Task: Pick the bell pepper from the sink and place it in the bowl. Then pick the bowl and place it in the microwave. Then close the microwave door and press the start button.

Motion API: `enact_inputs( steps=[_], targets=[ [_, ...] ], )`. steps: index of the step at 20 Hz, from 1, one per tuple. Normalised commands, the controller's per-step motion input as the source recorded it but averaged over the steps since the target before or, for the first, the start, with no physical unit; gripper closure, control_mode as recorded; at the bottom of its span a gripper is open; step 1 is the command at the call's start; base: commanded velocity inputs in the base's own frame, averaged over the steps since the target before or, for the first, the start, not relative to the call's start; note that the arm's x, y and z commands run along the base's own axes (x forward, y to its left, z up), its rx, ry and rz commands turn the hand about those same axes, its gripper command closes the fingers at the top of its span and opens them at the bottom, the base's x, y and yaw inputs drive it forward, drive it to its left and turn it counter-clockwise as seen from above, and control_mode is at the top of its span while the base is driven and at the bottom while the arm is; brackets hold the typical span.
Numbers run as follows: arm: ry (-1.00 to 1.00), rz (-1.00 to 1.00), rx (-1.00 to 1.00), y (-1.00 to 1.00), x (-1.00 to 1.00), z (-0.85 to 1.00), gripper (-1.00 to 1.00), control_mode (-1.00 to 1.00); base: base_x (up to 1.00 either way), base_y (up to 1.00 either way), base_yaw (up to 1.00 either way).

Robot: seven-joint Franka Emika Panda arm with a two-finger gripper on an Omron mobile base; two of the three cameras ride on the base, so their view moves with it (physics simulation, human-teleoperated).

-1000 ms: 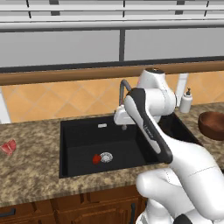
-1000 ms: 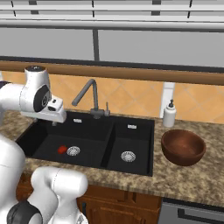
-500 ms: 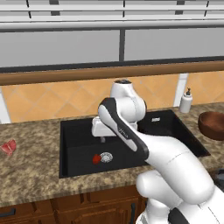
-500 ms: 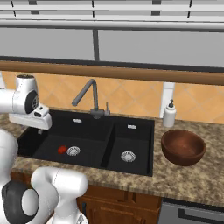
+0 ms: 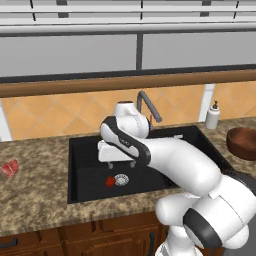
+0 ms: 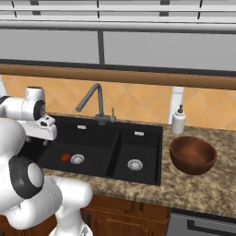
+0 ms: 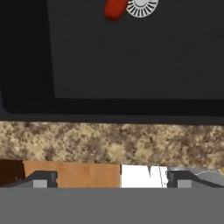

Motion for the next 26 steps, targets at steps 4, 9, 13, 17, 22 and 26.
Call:
enact_inputs(
  steps=[4, 9, 13, 17, 22, 26],
  targets=[
    [0.05, -0.04, -0.04, -0.04, 0.05, -0.05, -1.00, -1.00, 0.00, 0.00, 0.00],
    [0.00, -0.08, -0.12, -0.12, 0.10, -0.34, -1.00, -1.00, 0.00, 0.00, 0.00],
    [-0.13, -0.08, 0.00, -0.22, 0.13, -0.61, -1.00, -1.00, 0.00, 0.00, 0.00],
    [-0.30, -0.03, 0.15, -0.03, 0.11, -0.52, -1.00, -1.00, 0.00, 0.00, 0.00],
    [-0.10, -0.02, 0.08, 0.03, 0.50, -0.30, -1.00, -1.00, 0.00, 0.00, 0.00],
    [0.03, -0.01, 0.00, 0.00, 0.41, -0.06, -1.00, -1.00, 0.00, 0.00, 0.00]
  ],
)
